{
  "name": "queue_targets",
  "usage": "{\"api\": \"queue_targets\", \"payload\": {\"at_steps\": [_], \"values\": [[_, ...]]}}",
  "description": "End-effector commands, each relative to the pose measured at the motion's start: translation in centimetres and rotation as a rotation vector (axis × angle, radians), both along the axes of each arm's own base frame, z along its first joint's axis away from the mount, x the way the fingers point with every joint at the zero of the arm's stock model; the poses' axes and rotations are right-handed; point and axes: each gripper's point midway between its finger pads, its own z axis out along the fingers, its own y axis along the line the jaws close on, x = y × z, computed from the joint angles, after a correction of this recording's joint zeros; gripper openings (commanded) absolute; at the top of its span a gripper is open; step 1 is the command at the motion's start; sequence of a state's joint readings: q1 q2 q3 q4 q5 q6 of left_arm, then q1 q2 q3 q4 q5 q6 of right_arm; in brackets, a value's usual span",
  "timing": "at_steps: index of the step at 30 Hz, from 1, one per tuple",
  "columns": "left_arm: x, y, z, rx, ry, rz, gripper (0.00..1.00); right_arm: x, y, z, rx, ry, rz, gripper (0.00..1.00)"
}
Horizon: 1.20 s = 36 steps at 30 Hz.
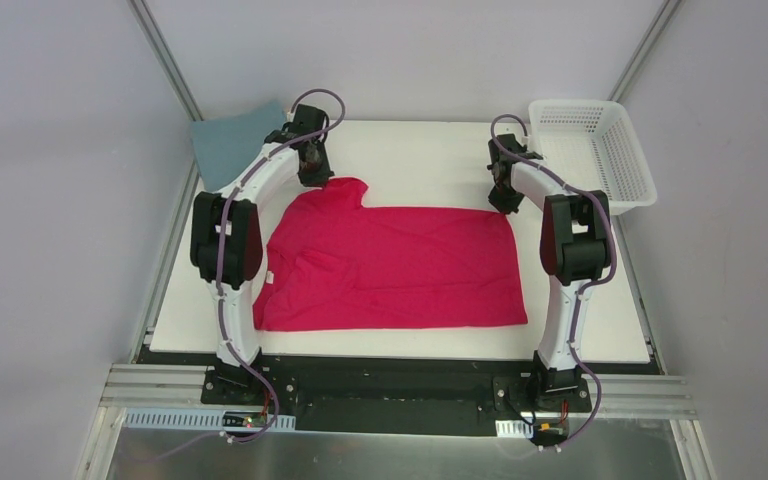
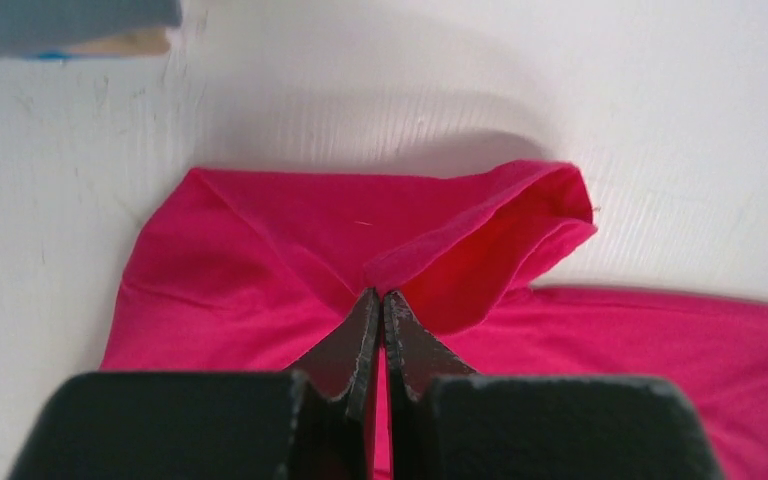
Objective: Fold and stack the t-shirts
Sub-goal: Grab the side of the flattened tshirt furthest away from the robot with both arms, then fold the other side of the tshirt into a rectangle
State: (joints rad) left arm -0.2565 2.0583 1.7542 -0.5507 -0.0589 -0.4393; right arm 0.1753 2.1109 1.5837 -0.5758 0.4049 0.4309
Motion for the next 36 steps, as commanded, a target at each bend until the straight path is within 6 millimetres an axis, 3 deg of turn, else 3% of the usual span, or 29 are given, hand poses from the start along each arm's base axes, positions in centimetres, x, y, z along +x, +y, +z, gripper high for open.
{"api": "queue_targets", "payload": {"at_steps": [1, 8, 17, 27, 36], "values": [[-1.8, -0.7, 3.5, -0.048, -0.065, -0.004, 0.00, 0.7, 0.6, 3.3, 0.005, -0.064, 0.041, 0.07], [-5.4, -0.4, 4.6, -0.075, -0.089, 0.004, 0.00, -1.3, 1.6, 5.1, 0.001, -0.095, 0.089, 0.04], [-11.8, 0.5, 4.8, -0.067, -0.108, 0.011, 0.00, -4.6, 2.2, 7.2, 0.016, -0.132, 0.131, 0.04], [-18.4, 2.0, 4.6, -0.099, -0.143, 0.036, 0.00, -8.6, 1.1, 7.9, 0.003, -0.122, 0.131, 0.04], [-22.8, 2.8, 4.8, -0.157, -0.178, 0.043, 0.00, -10.7, 0.8, 8.4, 0.010, -0.118, 0.138, 0.04]]}}
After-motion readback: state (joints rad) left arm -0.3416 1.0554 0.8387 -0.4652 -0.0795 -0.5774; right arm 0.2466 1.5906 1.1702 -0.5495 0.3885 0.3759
